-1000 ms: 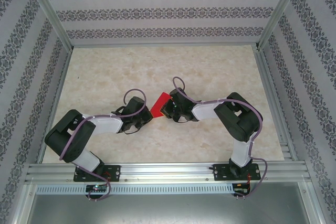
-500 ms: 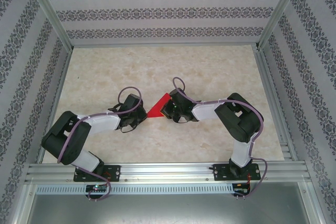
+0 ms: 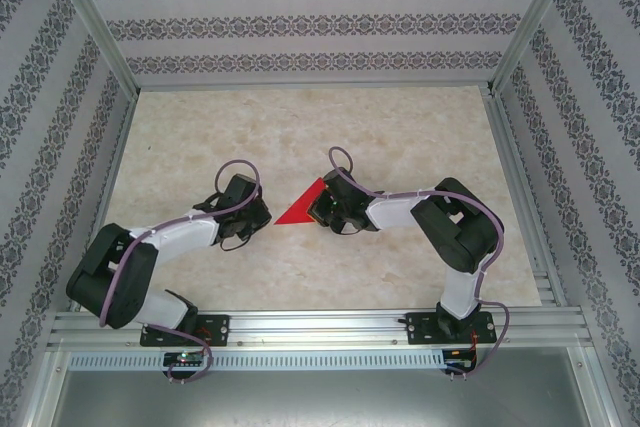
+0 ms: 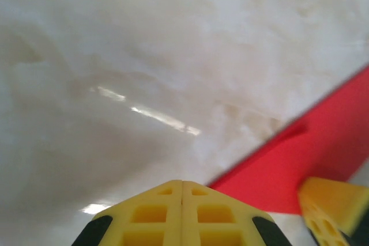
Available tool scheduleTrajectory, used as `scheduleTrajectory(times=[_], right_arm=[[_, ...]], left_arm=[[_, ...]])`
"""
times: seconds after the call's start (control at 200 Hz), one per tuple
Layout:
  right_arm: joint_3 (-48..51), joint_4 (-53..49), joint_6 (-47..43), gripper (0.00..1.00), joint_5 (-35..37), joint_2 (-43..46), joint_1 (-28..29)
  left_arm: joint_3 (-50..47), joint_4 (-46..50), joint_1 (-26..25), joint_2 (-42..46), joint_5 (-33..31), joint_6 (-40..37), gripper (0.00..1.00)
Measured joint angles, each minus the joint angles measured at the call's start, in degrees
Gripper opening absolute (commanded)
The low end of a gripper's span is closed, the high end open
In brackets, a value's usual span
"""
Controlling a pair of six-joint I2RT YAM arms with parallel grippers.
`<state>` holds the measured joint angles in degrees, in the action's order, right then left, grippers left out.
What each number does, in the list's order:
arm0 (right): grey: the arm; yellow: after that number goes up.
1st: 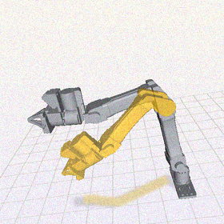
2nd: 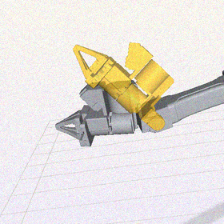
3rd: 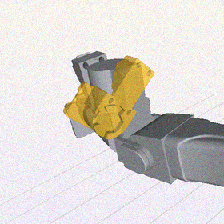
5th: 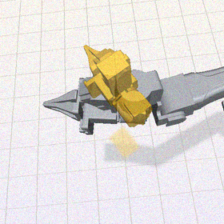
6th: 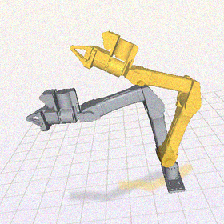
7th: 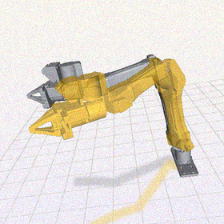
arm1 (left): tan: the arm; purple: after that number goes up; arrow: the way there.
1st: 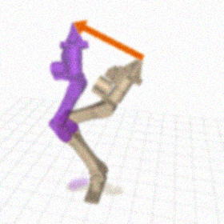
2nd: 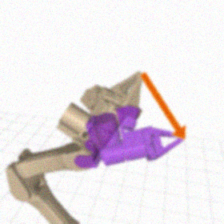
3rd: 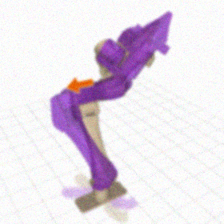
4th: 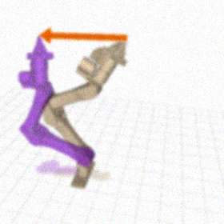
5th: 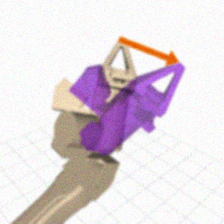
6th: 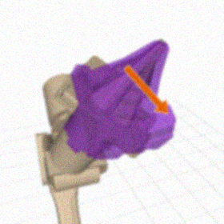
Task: Fold a paper plane with a square sheet of paper (pick it up from the middle)
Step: Third fold the triangle at the center of the table.
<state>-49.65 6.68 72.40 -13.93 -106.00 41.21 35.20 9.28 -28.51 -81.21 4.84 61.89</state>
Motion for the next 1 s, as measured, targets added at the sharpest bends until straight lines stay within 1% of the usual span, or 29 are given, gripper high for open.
scheduleTrajectory(times=[0.125, 0.215, 0.34, 0.584, 0.794, 0.999], right_arm=[[-0.3, -0.5, -2.1, 0.0, -0.5, 0.0, -0.2], [-0.6, -1.1, -3.6, 0.0, -0.9, 0.0, -0.5], [-0.7, -1.6, -5.4, 0.0, -1.1, 0.2, -0.9], [-1.4, -2.6, -8.0, 0.0, -1.1, 0.5, -0.8], [-3.8, -3.4, -8.1, 0.0, -1.2, 0.5, 0.8], [-6.5, -3.3, -7.8, 0.0, -2.0, -1.0, 1.9]], left_arm=[[-0.1, -5.1, -0.2, -0.3, 4.7, -1.2, 0.0], [-0.1, -8.8, -0.9, -2.8, 7.8, -1.9, 0.0], [0.1, -10.0, -1.3, -6.7, 10.2, -2.9, 0.0], [2.5, -9.0, -1.3, -9.4, 9.7, -4.2, 0.0], [3.0, -6.8, -1.3, -10.1, 7.7, -4.3, 0.0], [3.5, -5.8, -1.3, -10.3, 7.5, -4.3, 0.0]])
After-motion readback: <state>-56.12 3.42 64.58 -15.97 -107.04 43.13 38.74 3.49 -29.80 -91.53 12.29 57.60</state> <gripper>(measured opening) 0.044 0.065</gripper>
